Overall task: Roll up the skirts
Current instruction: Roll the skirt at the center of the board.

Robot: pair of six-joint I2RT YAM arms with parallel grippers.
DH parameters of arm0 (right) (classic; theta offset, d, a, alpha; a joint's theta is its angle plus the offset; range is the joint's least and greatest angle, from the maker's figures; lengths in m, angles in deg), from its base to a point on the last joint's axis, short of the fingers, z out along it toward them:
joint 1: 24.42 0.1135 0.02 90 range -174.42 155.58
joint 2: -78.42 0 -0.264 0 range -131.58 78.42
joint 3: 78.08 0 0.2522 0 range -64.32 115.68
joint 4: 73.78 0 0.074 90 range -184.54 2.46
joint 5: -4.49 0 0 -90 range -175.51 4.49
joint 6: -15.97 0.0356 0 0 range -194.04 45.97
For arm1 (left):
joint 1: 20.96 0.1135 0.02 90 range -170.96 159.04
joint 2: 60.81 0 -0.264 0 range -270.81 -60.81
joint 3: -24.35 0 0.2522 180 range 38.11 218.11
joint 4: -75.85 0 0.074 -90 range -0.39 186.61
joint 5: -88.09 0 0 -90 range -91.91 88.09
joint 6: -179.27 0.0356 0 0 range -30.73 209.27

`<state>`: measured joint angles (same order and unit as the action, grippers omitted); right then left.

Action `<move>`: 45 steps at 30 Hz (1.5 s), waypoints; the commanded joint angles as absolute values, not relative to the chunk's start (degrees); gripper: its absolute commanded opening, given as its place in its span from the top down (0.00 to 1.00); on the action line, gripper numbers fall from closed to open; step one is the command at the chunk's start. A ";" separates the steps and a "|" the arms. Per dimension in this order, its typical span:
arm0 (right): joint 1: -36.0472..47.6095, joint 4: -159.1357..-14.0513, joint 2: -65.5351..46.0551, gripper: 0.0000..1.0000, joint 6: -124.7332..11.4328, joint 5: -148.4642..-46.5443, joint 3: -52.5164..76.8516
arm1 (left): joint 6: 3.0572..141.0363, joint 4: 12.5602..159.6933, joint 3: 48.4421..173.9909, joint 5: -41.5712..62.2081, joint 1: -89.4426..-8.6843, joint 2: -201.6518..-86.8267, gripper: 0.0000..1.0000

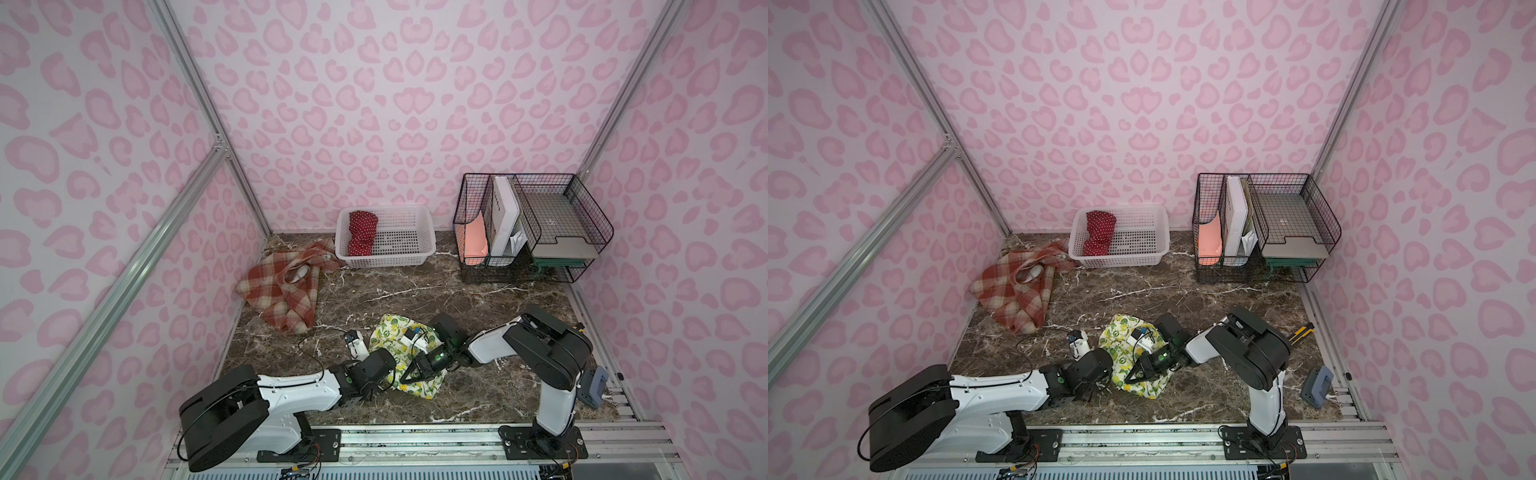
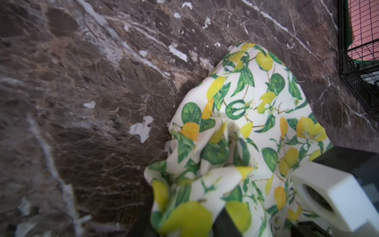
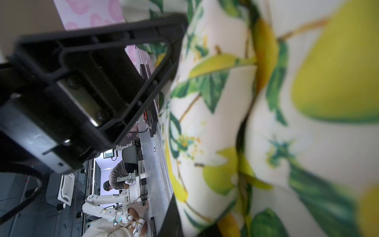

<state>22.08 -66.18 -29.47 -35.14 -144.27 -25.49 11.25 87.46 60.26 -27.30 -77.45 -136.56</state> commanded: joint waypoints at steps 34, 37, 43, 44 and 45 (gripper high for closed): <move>50.36 -93.12 -3.32 0.81 -51.10 -79.03 -21.81 | 15.76 107.96 65.96 -21.16 -75.83 -136.89 1.00; 49.64 -91.25 -3.63 0.82 -51.01 -81.40 -23.03 | 15.53 108.11 65.37 -21.33 -75.68 -135.54 1.00; 48.62 -88.51 -5.43 0.80 -49.96 -84.49 -25.11 | 15.80 108.23 63.99 -21.35 -74.89 -132.84 1.00; 48.51 -88.06 -6.18 0.79 -50.06 -84.97 -25.37 | 15.93 108.09 63.96 -21.19 -74.77 -132.64 1.00; 48.40 -87.68 -7.20 0.77 -50.05 -84.75 -25.63 | 16.05 108.10 64.09 -21.12 -74.76 -132.45 1.00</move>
